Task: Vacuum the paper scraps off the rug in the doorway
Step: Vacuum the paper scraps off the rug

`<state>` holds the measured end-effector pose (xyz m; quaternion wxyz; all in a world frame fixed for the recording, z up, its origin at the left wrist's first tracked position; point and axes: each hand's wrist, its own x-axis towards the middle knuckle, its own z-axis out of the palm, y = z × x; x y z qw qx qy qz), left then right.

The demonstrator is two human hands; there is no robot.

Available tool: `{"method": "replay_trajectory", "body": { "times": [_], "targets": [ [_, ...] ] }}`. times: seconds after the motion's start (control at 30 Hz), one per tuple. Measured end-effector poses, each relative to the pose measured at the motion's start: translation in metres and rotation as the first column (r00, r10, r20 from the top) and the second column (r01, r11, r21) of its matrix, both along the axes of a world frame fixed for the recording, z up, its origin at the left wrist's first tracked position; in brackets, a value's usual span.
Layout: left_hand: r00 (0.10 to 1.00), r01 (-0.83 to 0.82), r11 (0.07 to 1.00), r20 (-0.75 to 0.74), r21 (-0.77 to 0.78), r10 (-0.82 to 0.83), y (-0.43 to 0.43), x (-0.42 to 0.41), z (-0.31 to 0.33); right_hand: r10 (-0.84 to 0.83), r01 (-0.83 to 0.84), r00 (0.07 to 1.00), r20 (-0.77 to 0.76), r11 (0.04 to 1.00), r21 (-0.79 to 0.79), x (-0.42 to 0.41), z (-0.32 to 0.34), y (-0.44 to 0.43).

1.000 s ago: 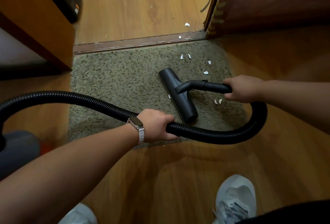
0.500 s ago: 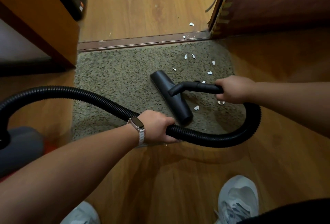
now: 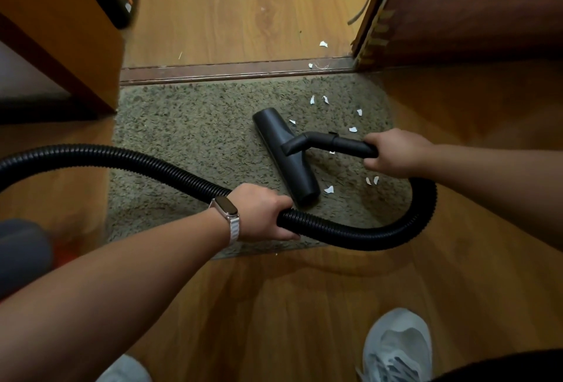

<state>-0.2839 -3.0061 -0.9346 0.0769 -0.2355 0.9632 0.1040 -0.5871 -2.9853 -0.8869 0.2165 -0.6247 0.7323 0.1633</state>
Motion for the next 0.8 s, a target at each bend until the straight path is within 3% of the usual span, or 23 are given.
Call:
{"method": "replay_trajectory", "body": {
  "times": [0.43,0.57,0.8],
  "targets": [
    [0.993,-0.119,0.993,0.0,0.021,0.119,-0.019,-0.019,0.004,-0.275,0.276,0.961,0.041,0.961,-0.029,-0.049,-0.006,-0.019],
    [0.994,-0.106,0.994,0.013,0.04,0.106,-0.021,-0.015,0.005,-0.249,0.249,0.967,0.048,0.968,-0.011,-0.041,-0.015,-0.027],
    [0.997,-0.067,0.995,0.046,0.076,0.064,-0.02,-0.008,0.005,-0.063,0.064,0.997,0.038,0.998,-0.026,-0.003,-0.021,-0.045]
  ]
}}
